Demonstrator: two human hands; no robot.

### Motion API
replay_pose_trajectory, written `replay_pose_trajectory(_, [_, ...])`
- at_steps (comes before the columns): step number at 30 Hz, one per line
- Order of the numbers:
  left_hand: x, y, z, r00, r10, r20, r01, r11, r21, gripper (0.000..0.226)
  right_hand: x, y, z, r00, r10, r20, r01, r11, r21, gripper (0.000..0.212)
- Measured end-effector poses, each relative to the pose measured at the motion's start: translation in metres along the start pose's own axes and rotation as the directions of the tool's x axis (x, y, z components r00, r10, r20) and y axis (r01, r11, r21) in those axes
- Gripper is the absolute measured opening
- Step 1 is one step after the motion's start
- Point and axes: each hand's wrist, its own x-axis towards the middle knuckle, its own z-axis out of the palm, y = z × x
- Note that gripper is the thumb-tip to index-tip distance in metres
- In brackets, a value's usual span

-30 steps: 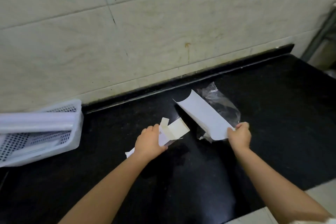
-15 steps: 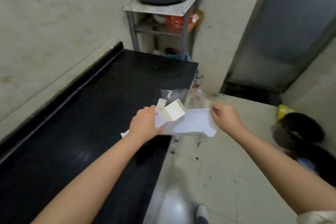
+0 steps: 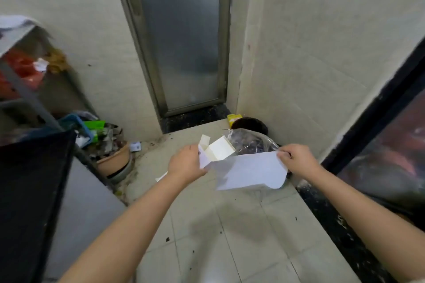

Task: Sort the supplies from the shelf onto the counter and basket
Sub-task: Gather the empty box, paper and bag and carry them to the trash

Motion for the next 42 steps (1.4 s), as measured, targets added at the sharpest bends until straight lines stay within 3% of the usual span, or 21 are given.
replay_pose_trajectory(5, [0.070,0.079,0.034,0.998,0.051,0.022,-0.049,0.994,-0.098,0.078,0.031,0.088,-0.042,0.992,0.126,-0.013,-0.126,0.990,-0.057,0.051])
replay_pose_trajectory(9, [0.119,0.119,0.056,0.993,0.086,0.075,-0.074,0.985,-0.157,0.082,0.063,0.135,-0.046,0.974,0.225,0.009,-0.223,0.971,-0.085,0.052])
replay_pose_trajectory(16, [0.228,0.154,0.103,0.977,0.090,0.192,-0.037,0.964,-0.263,0.064,0.159,0.195,-0.020,0.904,0.424,0.045,-0.422,0.905,-0.058,0.043])
replay_pose_trajectory(21, [0.332,0.173,0.139,0.914,0.218,0.343,-0.051,0.899,-0.436,0.064,0.245,0.233,0.005,0.815,0.564,0.133,-0.564,0.825,-0.040,0.032])
replay_pose_trajectory(25, [0.404,0.188,0.182,0.911,0.139,0.389,0.086,0.858,-0.507,0.063,0.305,0.261,0.040,0.731,0.638,0.243,-0.640,0.764,-0.081,0.044])
replay_pose_trajectory(29, [0.446,0.195,0.247,0.886,0.056,0.460,0.212,0.834,-0.510,0.062,0.342,0.292,0.088,0.615,0.713,0.338,-0.744,0.667,-0.053,0.029])
replay_pose_trajectory(36, [0.494,0.190,0.387,0.838,0.100,0.536,0.197,0.861,-0.470,0.068,0.394,0.374,0.170,0.523,0.730,0.440,-0.764,0.630,-0.137,0.027])
replay_pose_trajectory(39, [0.505,0.192,0.448,0.818,0.073,0.571,0.243,0.856,-0.457,0.070,0.418,0.416,0.203,0.526,0.729,0.438,-0.747,0.642,-0.171,0.026])
replay_pose_trajectory(42, [0.507,0.192,0.495,0.797,0.040,0.603,0.283,0.858,-0.430,0.067,0.436,0.450,0.227,0.580,0.711,0.397,-0.703,0.683,-0.197,0.035])
